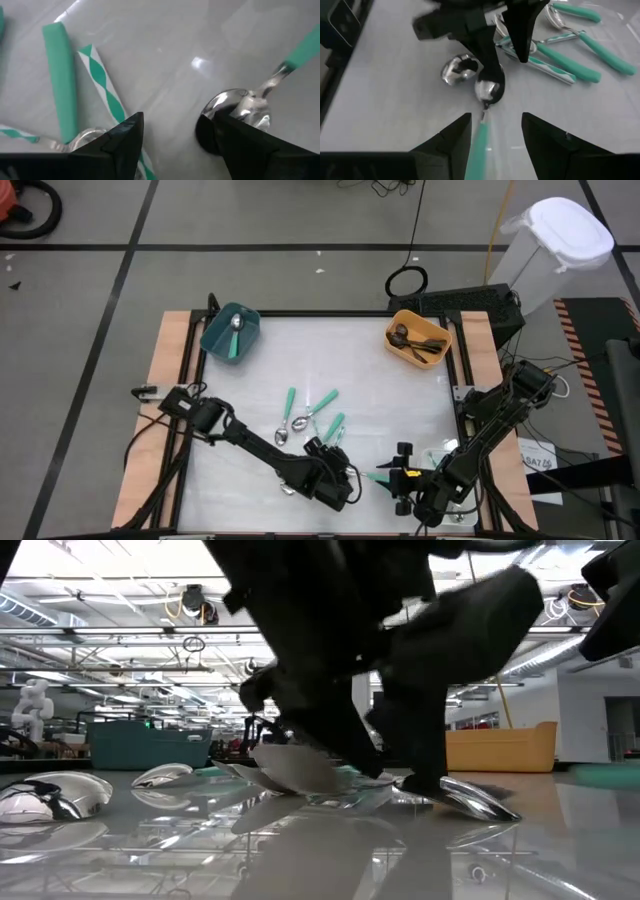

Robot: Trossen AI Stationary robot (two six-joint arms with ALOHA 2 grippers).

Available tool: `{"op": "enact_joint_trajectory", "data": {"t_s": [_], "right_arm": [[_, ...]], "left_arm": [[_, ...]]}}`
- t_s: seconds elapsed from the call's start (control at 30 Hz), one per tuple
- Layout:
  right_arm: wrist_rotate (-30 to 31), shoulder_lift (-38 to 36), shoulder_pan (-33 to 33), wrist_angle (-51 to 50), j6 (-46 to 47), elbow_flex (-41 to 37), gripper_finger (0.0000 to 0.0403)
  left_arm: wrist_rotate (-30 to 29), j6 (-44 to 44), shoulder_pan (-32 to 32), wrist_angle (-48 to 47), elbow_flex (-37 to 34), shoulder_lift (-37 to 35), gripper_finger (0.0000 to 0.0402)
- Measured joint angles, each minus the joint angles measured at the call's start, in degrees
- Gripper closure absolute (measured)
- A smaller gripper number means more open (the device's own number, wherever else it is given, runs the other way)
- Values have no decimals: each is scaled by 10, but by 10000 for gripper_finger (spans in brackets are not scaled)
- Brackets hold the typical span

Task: Sort silverware by color (type)
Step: Put the green spoon into the blue bin

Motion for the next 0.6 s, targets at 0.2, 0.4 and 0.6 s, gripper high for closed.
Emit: {"op": "enact_joint_trajectory", "data": {"t_s": [0.2, 0.4, 0.6], "right_arm": [[0, 0, 0, -2, 1, 0, 232], [-3, 0, 0, 0, 3, 0, 232], [-62, -3, 6, -2, 5, 9, 232]], "left_arm": [[-16, -20, 7, -14, 0, 6, 165], [-24, 6, 15, -17, -2, 7, 234], [-31, 17, 29, -17, -1, 16, 353]]}}
